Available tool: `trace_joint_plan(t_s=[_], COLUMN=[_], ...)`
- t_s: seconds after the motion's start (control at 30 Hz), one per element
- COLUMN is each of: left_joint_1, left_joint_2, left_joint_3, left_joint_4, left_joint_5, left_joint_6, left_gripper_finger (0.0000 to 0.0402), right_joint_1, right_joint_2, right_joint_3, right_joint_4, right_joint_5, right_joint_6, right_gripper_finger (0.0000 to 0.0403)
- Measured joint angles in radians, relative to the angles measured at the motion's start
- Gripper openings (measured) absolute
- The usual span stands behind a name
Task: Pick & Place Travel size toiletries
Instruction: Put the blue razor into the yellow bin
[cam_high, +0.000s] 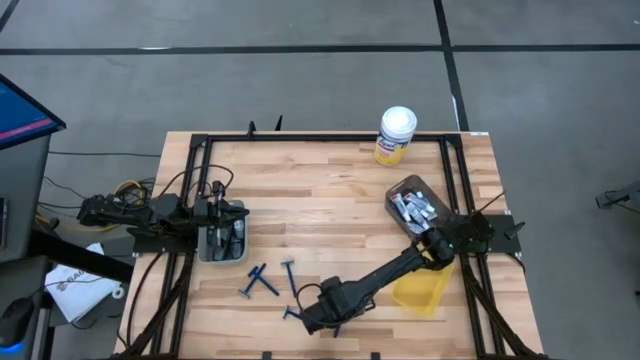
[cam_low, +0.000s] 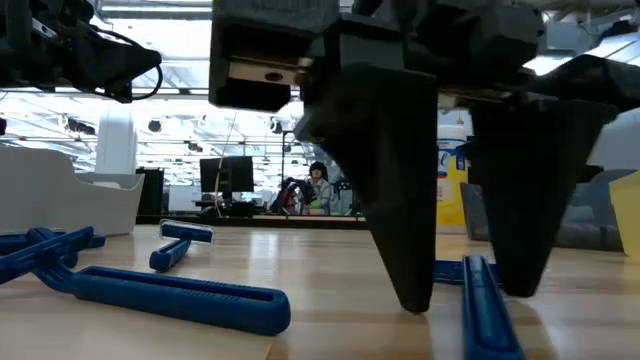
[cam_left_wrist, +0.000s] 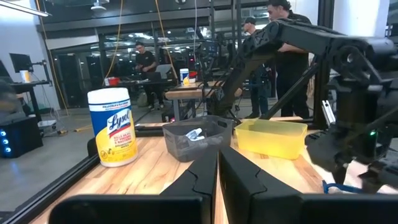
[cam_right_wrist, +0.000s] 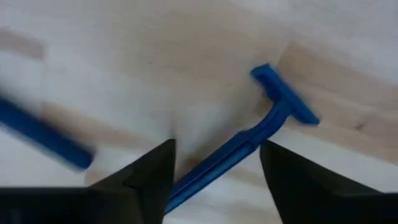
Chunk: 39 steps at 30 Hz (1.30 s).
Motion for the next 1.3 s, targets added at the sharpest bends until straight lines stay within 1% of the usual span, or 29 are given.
trace_joint_plan(t_s=[0.23,0.5,0.6,0.73,0.83,0.93,1.13,1.3], left_joint_1=[0.000,0.000,0.000,0.000,0.000,0.000,0.000,0.000], left_joint_2=[0.000,0.000,0.000,0.000,0.000,0.000,0.000,0.000], left_joint_3=[0.000,0.000,0.000,0.000,0.000,0.000,0.000,0.000], left_joint_4=[0.000,0.002,0.004,0.008,0.008,0.009,0.014,0.016], left_joint_5=[0.000,0.000,0.000,0.000,0.000,0.000,0.000,0.000], left_joint_6=[0.000,0.000,0.000,0.000,0.000,0.000,0.000,0.000], left_gripper_finger=[0.0011,0.0011,0.0011,0.0011,0.0011,0.0011,0.0011,0.0011], right_joint_1=[-0.003,-0.012,-0.015,-0.016,-0.016,-0.020,-0.046,-0.069], right_joint_2=[-0.002,-0.002,-0.003,-0.006,-0.020,-0.055,-0.149,-0.247], right_joint_3=[-0.005,-0.005,-0.005,-0.005,-0.005,-0.005,-0.005,-0.005], right_joint_4=[0.011,0.010,-0.003,-0.036,-0.076,-0.125,-0.230,-0.377], right_joint_5=[-0.004,-0.009,-0.007,-0.007,-0.001,0.015,0.110,0.187], right_joint_6=[-0.013,-0.077,-0.111,-0.168,-0.200,-0.226,-0.239,-0.238], right_gripper_finger=[0.0112,0.0020,0.0015,0.0025,0.0013,0.0012,0.0013,0.0012])
